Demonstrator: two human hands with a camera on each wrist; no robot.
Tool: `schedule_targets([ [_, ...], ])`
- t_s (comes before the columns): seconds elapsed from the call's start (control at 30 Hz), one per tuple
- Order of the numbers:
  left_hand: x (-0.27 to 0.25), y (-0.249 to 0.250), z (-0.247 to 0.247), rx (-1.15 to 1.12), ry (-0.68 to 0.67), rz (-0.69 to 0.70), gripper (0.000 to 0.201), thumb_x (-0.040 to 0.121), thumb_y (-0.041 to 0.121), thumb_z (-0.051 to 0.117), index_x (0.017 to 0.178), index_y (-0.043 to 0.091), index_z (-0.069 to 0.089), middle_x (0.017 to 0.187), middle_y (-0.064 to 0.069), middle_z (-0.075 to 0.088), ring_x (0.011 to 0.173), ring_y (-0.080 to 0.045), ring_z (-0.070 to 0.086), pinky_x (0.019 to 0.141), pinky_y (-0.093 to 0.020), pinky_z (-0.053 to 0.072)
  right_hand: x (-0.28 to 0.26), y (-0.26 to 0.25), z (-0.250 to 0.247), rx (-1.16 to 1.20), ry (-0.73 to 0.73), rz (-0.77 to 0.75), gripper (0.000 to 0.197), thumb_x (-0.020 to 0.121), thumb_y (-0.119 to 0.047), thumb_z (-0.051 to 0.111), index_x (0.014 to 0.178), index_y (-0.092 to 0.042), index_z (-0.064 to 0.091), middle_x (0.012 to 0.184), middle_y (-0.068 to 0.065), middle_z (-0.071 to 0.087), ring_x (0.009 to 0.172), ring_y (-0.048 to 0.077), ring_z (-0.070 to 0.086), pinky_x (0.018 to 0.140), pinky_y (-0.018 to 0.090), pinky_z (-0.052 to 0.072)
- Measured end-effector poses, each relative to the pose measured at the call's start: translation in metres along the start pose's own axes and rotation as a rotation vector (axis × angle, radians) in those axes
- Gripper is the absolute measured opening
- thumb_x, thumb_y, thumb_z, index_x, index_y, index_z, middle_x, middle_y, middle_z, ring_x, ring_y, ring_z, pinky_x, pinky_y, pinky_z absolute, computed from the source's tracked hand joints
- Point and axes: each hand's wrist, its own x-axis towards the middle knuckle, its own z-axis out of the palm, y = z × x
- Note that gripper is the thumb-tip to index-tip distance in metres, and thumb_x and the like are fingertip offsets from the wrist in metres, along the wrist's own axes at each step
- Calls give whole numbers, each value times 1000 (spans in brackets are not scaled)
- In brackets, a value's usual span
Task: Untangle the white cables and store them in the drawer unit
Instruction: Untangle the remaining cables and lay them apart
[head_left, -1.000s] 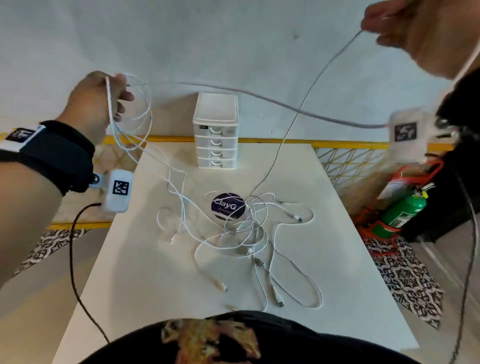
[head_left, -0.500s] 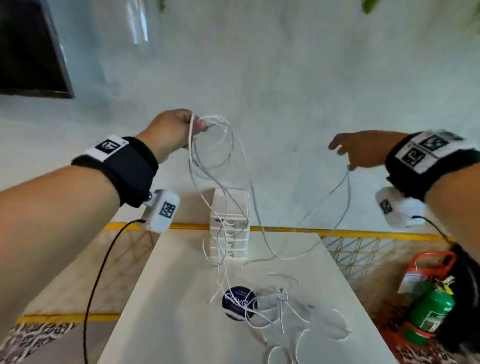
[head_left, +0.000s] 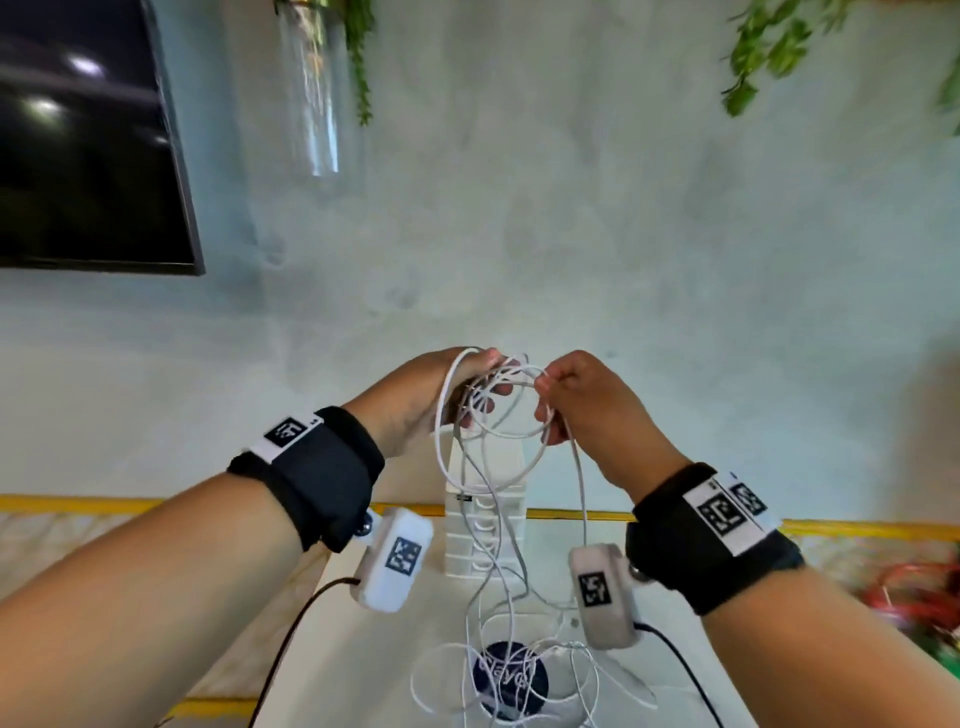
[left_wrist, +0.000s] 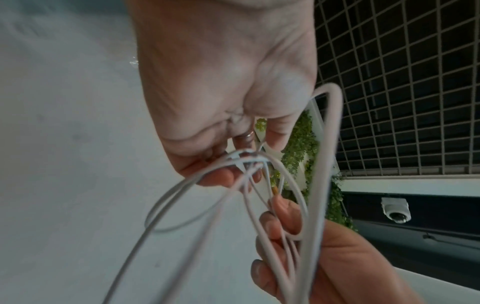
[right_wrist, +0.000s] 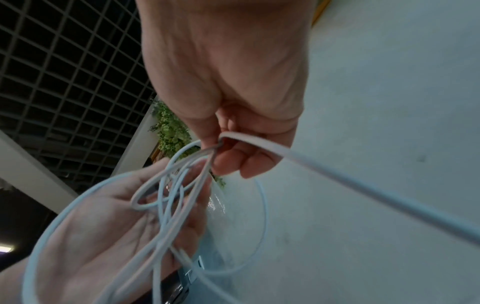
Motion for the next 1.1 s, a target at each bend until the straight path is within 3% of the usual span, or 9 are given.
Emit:
schedule_targets([
  [0.1,-10,-5,-6,-104,-58,-50,43,84,38,56,112,6,62,91,-13,69,66,-16,60,55,-23,46,-1,3,2,32,10,-8,10,97,-16,51,88,-10,53,63,0,65,52,18,59,55,30,52],
  [0.2,-20,-13,-12,-72,-89,-55,13,92,15,59,104,11,61,94,-12,71,82,-20,63,60,-22,49,-2,8,5,123,18,10,8,97,-10,50,90,-9,54,68,6,65,54,20,60,52,28,51],
  [0.27,-22,-19,-16,-37,-72,-59,16,90,8,63,104,15,61,94,-7,72,82,-17,62,64,-22,47,-4,12,7,181,13,9,9,97,-7,49,93,-11,56,70,8,63,55,21,59,52,28,50],
  [0.53,-21,-31,-27,182,97,11,12,95,13,60,82,14,61,71,-2,65,70,-20,59,68,-30,51,-7,28,16,207,-11,9,28,98,0,40,91,-14,63,65,3,57,50,16,54,56,32,50],
  [0.63,-24,-30,-23,244,110,28,19,98,19,55,81,11,54,57,2,57,54,-15,53,55,-22,46,-8,32,20,262,-39,41,19,100,-10,44,92,-14,61,61,-1,48,46,12,41,50,28,36],
  [0.8,-23,-33,-31,347,118,121,18,92,29,64,81,15,59,60,9,51,56,-6,45,60,-22,40,-15,27,27,-91,-92,-24,11,92,-32,61,93,-24,68,47,-20,50,45,-1,46,51,14,33],
  [0.9,-28,-29,-39,569,107,170,22,93,34,61,80,16,65,57,18,55,55,4,46,61,-16,37,-14,28,26,-143,-20,-6,16,93,-29,61,83,-18,68,41,-25,49,41,-5,47,54,20,30],
  [1.0,-35,-26,-46,794,103,128,44,98,51,42,74,23,67,58,7,60,58,-5,55,66,-27,43,-16,30,27,-169,12,7,19,93,-32,60,86,-16,69,41,-26,48,38,1,44,53,22,31],
  [1.1,-37,-28,-43,740,50,55,42,93,54,49,73,23,66,68,2,70,64,-10,66,74,-28,50,-17,31,36,-195,1,-12,18,93,-32,60,82,-19,67,44,-25,50,41,-1,45,52,19,30],
])
